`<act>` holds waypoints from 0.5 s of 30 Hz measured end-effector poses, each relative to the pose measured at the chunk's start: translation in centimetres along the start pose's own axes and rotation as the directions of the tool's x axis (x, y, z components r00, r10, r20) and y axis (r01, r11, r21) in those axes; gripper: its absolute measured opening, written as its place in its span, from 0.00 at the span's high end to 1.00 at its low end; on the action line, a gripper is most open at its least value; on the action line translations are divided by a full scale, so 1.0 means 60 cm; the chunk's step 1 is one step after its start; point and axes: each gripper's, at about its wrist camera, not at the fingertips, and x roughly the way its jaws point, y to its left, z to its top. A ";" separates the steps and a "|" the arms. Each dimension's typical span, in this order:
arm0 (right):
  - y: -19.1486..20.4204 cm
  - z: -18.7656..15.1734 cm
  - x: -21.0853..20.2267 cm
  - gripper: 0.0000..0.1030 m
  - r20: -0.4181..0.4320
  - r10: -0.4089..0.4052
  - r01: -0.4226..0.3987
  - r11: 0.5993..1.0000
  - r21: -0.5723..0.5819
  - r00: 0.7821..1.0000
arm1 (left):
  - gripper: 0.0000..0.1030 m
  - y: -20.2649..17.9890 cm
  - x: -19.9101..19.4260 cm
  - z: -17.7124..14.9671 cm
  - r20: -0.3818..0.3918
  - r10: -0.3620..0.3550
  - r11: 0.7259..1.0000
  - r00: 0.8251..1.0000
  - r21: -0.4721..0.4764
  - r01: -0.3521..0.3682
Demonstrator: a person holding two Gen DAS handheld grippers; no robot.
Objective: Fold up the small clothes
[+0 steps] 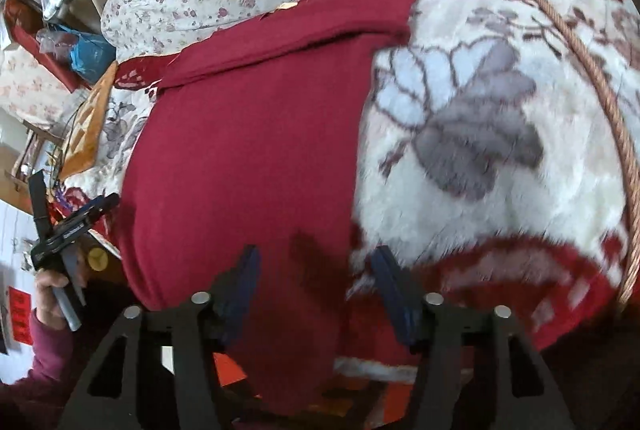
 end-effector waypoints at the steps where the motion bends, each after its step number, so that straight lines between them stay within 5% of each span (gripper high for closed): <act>1: 0.003 -0.006 0.002 0.37 -0.016 0.004 -0.004 1.000 -0.006 1.000 | 0.16 0.000 -0.001 -0.002 -0.004 -0.002 1.000 1.000 0.002 0.002; 15: 0.034 -0.087 0.069 0.29 -0.258 0.012 -0.045 0.992 -0.122 0.966 | 0.16 -0.014 -0.009 -0.082 -0.116 -0.129 0.987 0.985 0.079 0.138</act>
